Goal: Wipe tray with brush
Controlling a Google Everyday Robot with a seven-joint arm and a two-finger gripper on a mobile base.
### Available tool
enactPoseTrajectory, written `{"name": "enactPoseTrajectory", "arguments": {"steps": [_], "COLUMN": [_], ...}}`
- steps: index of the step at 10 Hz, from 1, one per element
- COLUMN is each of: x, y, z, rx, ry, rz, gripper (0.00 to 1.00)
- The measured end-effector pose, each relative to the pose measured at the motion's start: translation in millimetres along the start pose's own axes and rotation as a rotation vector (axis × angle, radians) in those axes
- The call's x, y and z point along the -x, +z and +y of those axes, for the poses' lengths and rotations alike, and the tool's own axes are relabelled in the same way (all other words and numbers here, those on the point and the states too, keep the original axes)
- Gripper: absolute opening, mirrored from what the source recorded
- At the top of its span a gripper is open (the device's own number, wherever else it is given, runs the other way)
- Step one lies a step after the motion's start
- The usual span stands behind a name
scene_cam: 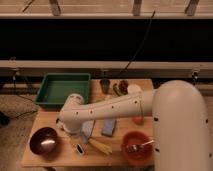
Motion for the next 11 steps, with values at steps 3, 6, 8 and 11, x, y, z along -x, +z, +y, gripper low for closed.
{"name": "enactPoseTrajectory", "arguments": {"steps": [3, 6, 8, 11], "x": [3.0, -0.2, 1.5, 5.5], "y": [5.1, 12.5, 17.1, 21.5], "z": [1.3, -0.4, -0.3, -0.8], "rx": [-0.024, -0.047, -0.053, -0.056], "ry": [0.061, 0.109, 0.121, 0.122], "rz": [0.011, 0.018, 0.022, 0.027], "gripper": [0.65, 0.65, 0.65, 0.65]}}
